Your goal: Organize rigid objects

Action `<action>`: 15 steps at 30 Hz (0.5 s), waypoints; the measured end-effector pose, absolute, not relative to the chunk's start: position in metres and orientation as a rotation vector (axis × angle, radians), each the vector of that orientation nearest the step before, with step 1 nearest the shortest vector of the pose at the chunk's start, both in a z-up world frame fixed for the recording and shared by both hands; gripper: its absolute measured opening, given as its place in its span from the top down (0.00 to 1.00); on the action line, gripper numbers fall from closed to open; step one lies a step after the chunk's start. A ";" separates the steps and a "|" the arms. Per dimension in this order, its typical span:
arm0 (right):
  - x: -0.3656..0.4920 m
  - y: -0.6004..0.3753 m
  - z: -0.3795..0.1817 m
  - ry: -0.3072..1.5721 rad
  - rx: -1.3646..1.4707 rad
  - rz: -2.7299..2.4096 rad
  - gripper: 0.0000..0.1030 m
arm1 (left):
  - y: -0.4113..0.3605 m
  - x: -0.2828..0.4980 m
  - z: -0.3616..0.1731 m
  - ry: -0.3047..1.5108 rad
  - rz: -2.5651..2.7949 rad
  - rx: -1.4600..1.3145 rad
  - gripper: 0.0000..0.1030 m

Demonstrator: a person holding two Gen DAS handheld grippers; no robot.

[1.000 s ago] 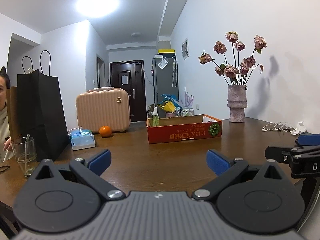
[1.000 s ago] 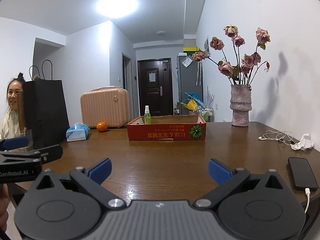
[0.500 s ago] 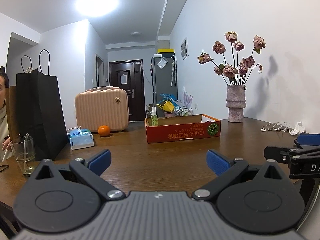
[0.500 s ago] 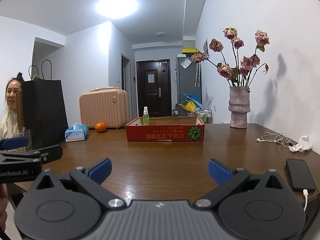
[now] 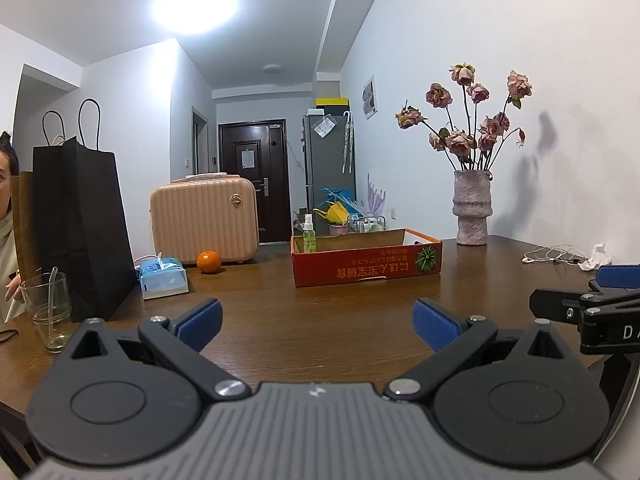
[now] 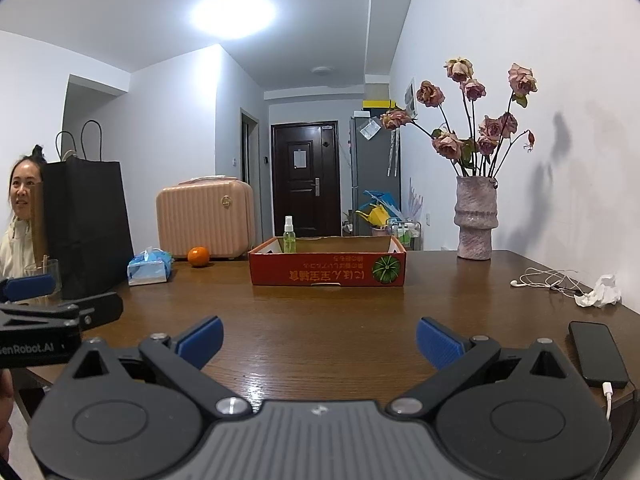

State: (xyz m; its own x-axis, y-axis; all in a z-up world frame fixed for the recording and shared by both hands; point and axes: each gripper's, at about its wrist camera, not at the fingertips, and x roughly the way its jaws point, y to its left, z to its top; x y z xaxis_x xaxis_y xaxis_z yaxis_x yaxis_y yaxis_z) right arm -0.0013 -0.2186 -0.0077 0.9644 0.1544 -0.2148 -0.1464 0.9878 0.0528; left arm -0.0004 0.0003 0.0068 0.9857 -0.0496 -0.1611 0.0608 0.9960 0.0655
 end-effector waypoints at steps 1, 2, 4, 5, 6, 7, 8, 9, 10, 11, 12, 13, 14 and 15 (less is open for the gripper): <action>-0.002 -0.218 -0.008 0.218 0.035 0.153 0.00 | 0.000 0.000 0.007 0.160 -0.056 0.072 0.00; -0.002 -0.218 -0.008 0.217 0.035 0.152 0.00 | 0.000 0.000 0.007 0.159 -0.056 0.072 0.00; -0.003 -0.218 -0.008 0.216 0.035 0.153 0.00 | 0.000 0.000 0.007 0.161 -0.057 0.071 0.00; -0.003 -0.218 -0.008 0.216 0.035 0.152 0.00 | 0.000 0.000 0.007 0.161 -0.057 0.071 0.00; -0.003 -0.218 -0.008 0.217 0.035 0.152 0.00 | 0.000 -0.001 0.007 0.160 -0.057 0.072 0.00; -0.002 -0.218 -0.008 0.219 0.035 0.151 0.00 | 0.000 -0.001 0.007 0.160 -0.057 0.072 0.00; -0.002 -0.218 -0.008 0.221 0.035 0.151 0.00 | 0.000 -0.001 0.007 0.159 -0.057 0.071 0.00; -0.002 -0.218 -0.008 0.223 0.037 0.152 0.00 | 0.000 -0.001 0.007 0.158 -0.056 0.072 0.00; -0.002 -0.218 -0.008 0.224 0.038 0.153 0.00 | -0.001 -0.001 0.007 0.157 -0.056 0.073 0.00; -0.001 -0.218 -0.008 0.225 0.038 0.154 0.00 | 0.000 -0.001 0.007 0.158 -0.057 0.072 0.00; -0.002 -0.218 -0.008 0.223 0.037 0.154 0.00 | 0.000 -0.001 0.007 0.159 -0.058 0.072 0.00; -0.002 -0.218 -0.008 0.222 0.036 0.155 0.00 | -0.001 -0.001 0.007 0.159 -0.057 0.072 0.00; -0.002 -0.218 -0.008 0.221 0.035 0.157 0.00 | -0.001 -0.001 0.007 0.158 -0.056 0.071 0.00; -0.001 -0.218 -0.007 0.221 0.034 0.157 0.00 | 0.000 -0.001 0.007 0.159 -0.056 0.072 0.00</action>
